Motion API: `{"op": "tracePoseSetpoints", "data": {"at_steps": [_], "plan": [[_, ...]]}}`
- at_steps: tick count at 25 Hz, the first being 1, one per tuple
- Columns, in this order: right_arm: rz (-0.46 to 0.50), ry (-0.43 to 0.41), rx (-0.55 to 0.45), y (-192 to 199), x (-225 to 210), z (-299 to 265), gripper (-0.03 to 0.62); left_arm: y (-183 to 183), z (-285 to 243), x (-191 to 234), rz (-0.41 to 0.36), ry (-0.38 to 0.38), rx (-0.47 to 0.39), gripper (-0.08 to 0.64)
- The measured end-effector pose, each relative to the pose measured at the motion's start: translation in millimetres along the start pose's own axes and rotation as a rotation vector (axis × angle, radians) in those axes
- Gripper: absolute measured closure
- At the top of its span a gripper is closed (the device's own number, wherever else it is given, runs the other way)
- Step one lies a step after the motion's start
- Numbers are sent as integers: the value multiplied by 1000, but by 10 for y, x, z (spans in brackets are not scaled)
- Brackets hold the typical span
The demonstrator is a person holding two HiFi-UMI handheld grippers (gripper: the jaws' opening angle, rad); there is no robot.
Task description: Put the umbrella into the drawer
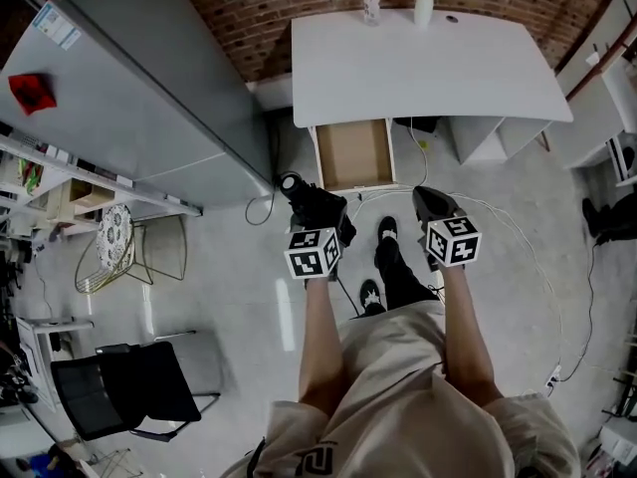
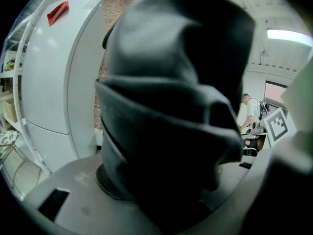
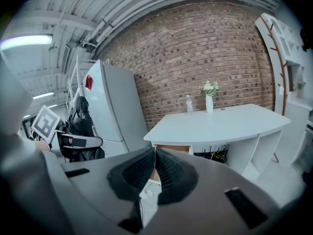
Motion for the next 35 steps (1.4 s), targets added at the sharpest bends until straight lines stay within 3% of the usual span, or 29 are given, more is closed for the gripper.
{"op": "tracePoseSetpoints", "data": {"at_steps": [7,14,24,29,35], "plan": [[-46,-32,-13,-178,-266,-374,525,-182,-322,127,18,-23,12,314],[-99,-16,-16,-455,-917,-743,525,-362,-1074,-26,-9,12,81,314],[-161,-31,-113,-1237,-1812,-1370,525,-1161,-2047,-249,-160,48,74,314],[-207,-48,-112,-1297,-1982,-1566,525,-1243,-2216,-190,-206,39,125,314],[-327,13,-188,-1092,-2109,-1561,525,-1149,-2298,-45,-280,75,205,314]]}}
Point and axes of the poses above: the fingertips, and each gripper's own axes: z backward along the fingers, x to its left, y out of its underside, the point moved 7 cm from there along z, backward along the fingers, and after that the axes turned 15 degrees about -y, right-handed, at the moved point
